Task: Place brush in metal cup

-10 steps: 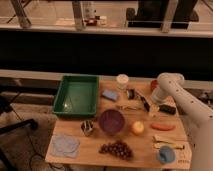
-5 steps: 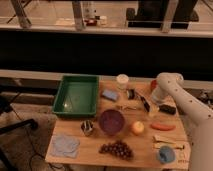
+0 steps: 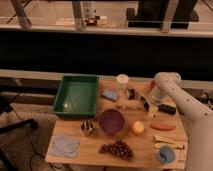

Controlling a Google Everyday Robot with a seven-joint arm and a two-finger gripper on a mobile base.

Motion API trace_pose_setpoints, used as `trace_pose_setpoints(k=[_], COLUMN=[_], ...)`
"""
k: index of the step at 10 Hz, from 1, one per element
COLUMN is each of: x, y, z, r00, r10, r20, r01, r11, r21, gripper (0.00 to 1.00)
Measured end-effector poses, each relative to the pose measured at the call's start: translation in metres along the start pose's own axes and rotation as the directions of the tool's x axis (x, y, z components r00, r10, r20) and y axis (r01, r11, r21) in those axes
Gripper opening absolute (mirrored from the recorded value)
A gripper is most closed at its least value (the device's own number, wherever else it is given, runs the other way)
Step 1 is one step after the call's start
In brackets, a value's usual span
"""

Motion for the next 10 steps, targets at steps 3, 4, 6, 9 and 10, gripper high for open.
trace_pose_setpoints(k=[3,4,6,9,10], x=[0.0013,0.0019,0.0023,0.0005,-0.0001], y=[-0.0001,-0.0002,-0.0002,0.002,0.0022], z=[0.0024,0.0032,0.0033,0.0058,0.0065], r00=[1.0,1.0,0.999,0.996,0.995], r10=[-0.001,-0.001,-0.005,-0.027,-0.032], r20=[-0.011,-0.017,-0.031,-0.082,-0.093], r01=[0.0,0.001,0.005,0.027,0.031], r11=[1.0,1.0,1.0,1.0,0.999], r21=[-0.008,-0.01,-0.011,-0.01,-0.008], gripper=[0.61,0.61,0.56,0.54,0.54])
